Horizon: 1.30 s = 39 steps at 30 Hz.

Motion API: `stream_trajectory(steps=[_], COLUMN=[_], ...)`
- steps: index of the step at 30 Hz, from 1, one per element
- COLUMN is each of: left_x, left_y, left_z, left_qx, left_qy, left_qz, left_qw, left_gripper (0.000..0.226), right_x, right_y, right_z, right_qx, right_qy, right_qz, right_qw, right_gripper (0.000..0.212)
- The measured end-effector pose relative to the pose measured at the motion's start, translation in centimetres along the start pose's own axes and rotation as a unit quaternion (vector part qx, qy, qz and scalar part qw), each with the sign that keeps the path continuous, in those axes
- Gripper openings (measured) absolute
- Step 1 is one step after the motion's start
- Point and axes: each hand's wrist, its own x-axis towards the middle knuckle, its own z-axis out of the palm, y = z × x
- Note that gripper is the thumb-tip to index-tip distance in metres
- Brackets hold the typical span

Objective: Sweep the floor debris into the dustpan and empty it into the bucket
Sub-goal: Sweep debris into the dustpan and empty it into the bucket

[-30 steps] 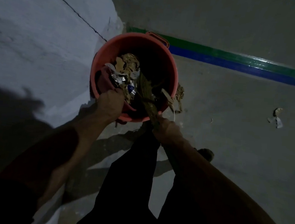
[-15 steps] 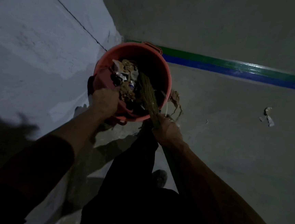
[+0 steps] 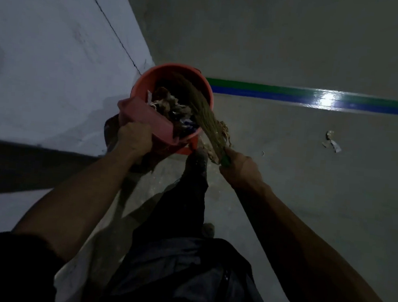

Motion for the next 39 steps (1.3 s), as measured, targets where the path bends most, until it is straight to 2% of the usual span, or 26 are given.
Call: stream_trajectory(steps=[4,7,10,14,19,24,26,32,39], left_x=[-4.9,-8.0,-10.2,-12.6,-15.4,-16.6,-16.4,-12.6,-6.1], left_y=[0.5,1.3,2.1,2.9,3.8,4.7,5.2,7.2,10.0], left_z=[0.6,1.4,2.6,4.2,5.5,5.0,4.7,4.4,7.4], left_qx=[-0.041,-0.062,-0.081,-0.105,-0.109,-0.117,-0.106,-0.006,0.025], left_qy=[0.006,0.016,0.019,0.058,0.095,0.085,0.085,0.025,-0.046], left_qz=[-0.005,-0.006,-0.01,-0.003,0.025,0.063,0.078,0.142,0.179], left_qw=[0.999,0.998,0.996,0.993,0.989,0.987,0.988,0.99,0.983], left_gripper=[0.025,0.039,0.051,0.049,0.041,0.032,0.032,0.03,0.037], right_x=[-5.6,-9.3,-12.2,-15.2,-17.4,-18.1,-17.6,-13.8,-6.7], right_y=[1.6,3.2,5.0,7.1,8.8,9.4,9.6,10.9,13.5], right_z=[0.0,0.1,0.3,0.6,1.3,1.3,1.1,0.5,1.6], right_qx=[0.129,0.264,0.371,0.447,0.469,0.457,0.45,0.42,0.373], right_qy=[0.002,0.008,0.021,0.03,0.034,0.045,0.041,0.032,0.002], right_qz=[0.036,0.083,0.107,0.128,0.138,0.154,0.166,0.203,0.229], right_qw=[0.991,0.961,0.922,0.885,0.872,0.875,0.876,0.884,0.899], right_gripper=[0.054,0.059,0.05,0.039,0.036,0.059,0.061,0.059,0.057])
